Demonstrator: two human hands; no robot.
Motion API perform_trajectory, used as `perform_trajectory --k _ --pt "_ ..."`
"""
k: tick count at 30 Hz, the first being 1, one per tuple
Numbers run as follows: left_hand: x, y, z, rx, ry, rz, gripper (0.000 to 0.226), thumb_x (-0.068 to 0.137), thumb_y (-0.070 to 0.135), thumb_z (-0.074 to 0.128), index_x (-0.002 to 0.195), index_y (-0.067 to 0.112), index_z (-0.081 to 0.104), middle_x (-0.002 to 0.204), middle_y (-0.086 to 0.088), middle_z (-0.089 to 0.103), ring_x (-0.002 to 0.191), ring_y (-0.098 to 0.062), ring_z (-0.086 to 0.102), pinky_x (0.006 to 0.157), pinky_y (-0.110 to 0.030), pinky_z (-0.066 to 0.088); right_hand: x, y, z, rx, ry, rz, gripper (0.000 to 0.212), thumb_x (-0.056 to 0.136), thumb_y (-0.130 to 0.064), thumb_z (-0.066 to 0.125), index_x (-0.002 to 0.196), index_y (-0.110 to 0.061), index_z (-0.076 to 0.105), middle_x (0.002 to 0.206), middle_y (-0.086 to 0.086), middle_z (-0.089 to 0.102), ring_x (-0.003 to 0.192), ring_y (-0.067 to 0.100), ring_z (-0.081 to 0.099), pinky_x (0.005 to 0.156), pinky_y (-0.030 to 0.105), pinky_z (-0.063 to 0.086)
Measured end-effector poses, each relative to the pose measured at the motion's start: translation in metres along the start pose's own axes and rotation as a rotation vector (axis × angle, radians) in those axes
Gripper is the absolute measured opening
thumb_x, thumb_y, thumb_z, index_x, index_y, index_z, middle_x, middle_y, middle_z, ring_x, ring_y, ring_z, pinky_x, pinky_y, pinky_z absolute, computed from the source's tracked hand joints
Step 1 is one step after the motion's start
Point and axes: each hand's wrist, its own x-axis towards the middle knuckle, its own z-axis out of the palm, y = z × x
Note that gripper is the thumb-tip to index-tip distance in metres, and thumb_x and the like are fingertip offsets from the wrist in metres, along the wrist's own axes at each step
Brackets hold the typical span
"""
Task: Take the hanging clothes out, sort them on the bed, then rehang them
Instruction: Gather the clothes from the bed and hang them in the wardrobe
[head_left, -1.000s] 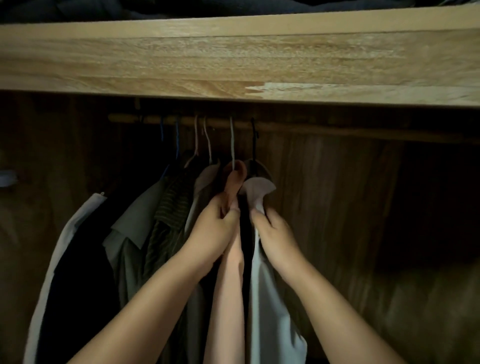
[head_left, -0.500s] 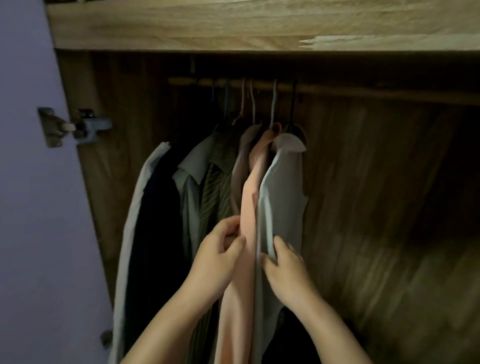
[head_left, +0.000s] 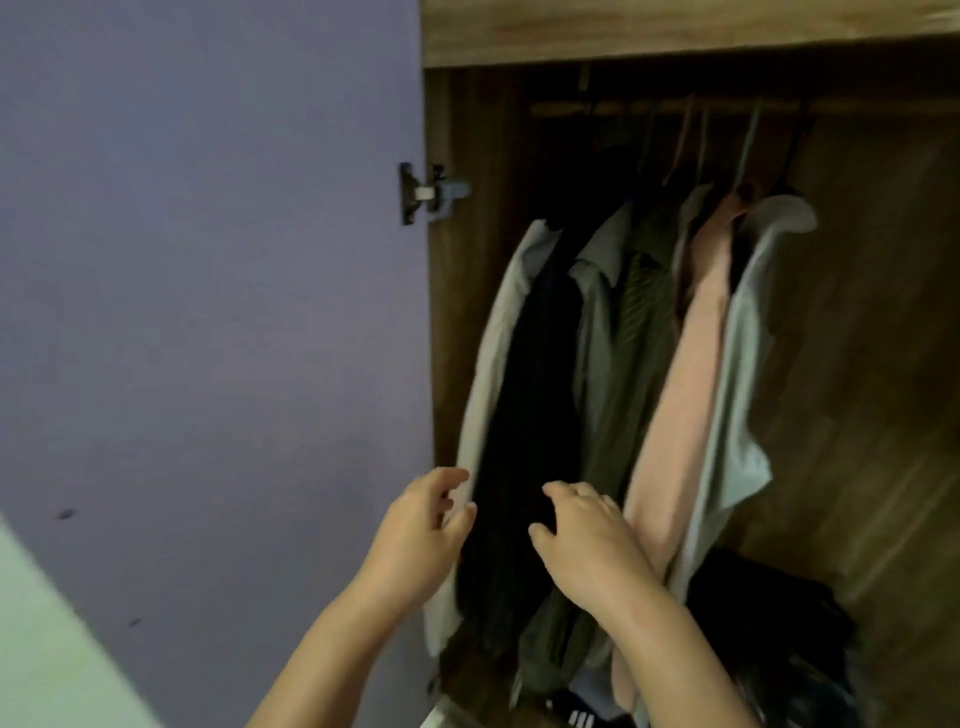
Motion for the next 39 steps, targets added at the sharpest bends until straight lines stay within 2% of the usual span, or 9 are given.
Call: perform_trajectory --k 8,11,15,21,25,29,31,35,39 --pt "-0.094 -0.073 -0.096 0.093 0.149 -0.236 0.035 0.092 0.024 0.054 0.126 0.018 0.051 0.128 0.002 0.055 0.111 -0.012 0.055 0.092 -0.025 0.045 -0.043 -0.107 0.074 -0.097 -0.360 -0.282 0.038 0.097 -0.032 0.044 0.132 -0.019 0.043 0.137 0.004 0.042 0.127 0.025 0.035 0.106 0.040 0.035" --pt "-0.130 -0.092 -0.127 0.096 0.229 -0.330 0.034 0.091 0.022 0.055 0.124 0.015 0.053 0.126 0.000 0.056 0.109 -0.014 0.057 0.091 -0.025 0.045 -0.055 -0.143 0.093 -0.160 -0.469 -0.402 0.040 0.097 -0.031 0.042 0.134 -0.016 0.041 0.136 0.005 0.042 0.127 0.026 0.037 0.106 0.041 0.036" --pt "-0.183 -0.111 -0.159 0.089 0.348 -0.473 0.031 0.092 0.025 0.053 0.123 0.021 0.053 0.124 0.005 0.056 0.107 -0.011 0.057 0.087 -0.024 0.045 -0.077 -0.190 0.115 -0.233 -0.595 -0.606 0.042 0.097 -0.027 0.040 0.137 -0.014 0.038 0.140 0.007 0.039 0.130 0.027 0.035 0.104 0.041 0.036" --pt "-0.268 -0.127 -0.185 0.154 0.565 -0.716 0.031 0.093 0.029 0.052 0.123 0.023 0.052 0.122 0.006 0.055 0.097 -0.008 0.056 0.079 -0.020 0.041 -0.119 -0.250 0.151 -0.350 -0.703 -0.916 0.042 0.095 -0.030 0.043 0.134 -0.015 0.041 0.138 0.008 0.042 0.127 0.029 0.039 0.101 0.040 0.039" --pt "-0.325 -0.130 -0.191 0.156 0.673 -0.875 0.033 0.092 0.031 0.052 0.124 0.023 0.052 0.123 0.004 0.056 0.104 -0.011 0.058 0.089 -0.026 0.046 -0.155 -0.279 0.172 -0.404 -0.754 -1.130 0.044 0.095 -0.032 0.043 0.136 -0.016 0.040 0.138 0.008 0.042 0.127 0.028 0.038 0.102 0.039 0.037" --pt "-0.380 -0.129 -0.200 0.170 0.751 -1.018 0.036 0.092 0.032 0.052 0.126 0.020 0.051 0.125 0.001 0.057 0.108 -0.013 0.057 0.095 -0.028 0.045 -0.199 -0.310 0.191 -0.425 -0.804 -1.295 0.044 0.095 -0.033 0.044 0.135 -0.016 0.040 0.137 0.008 0.042 0.127 0.028 0.039 0.103 0.038 0.037" --pt "-0.408 -0.127 -0.208 0.173 0.784 -1.058 0.038 0.093 0.031 0.051 0.128 0.018 0.049 0.128 0.000 0.055 0.110 -0.014 0.056 0.097 -0.027 0.044 -0.223 -0.326 0.198 -0.430 -0.829 -1.364 0.044 0.095 -0.033 0.044 0.135 -0.016 0.041 0.138 0.009 0.042 0.127 0.028 0.039 0.103 0.038 0.037" --pt "-0.465 -0.127 -0.233 0.175 0.859 -1.111 0.038 0.094 0.028 0.050 0.129 0.013 0.049 0.126 0.000 0.056 0.110 -0.016 0.056 0.092 -0.022 0.041 -0.275 -0.362 0.212 -0.426 -0.876 -1.482 0.044 0.095 -0.033 0.045 0.135 -0.017 0.041 0.138 0.008 0.043 0.126 0.027 0.042 0.101 0.036 0.038" --pt "-0.526 -0.139 -0.267 0.161 0.935 -1.157 0.036 0.094 0.031 0.051 0.126 0.016 0.051 0.125 0.000 0.057 0.109 -0.013 0.055 0.094 -0.023 0.043 -0.328 -0.406 0.226 -0.420 -0.868 -1.563 0.044 0.096 -0.033 0.046 0.136 -0.015 0.041 0.139 0.009 0.044 0.126 0.026 0.043 0.101 0.034 0.038"
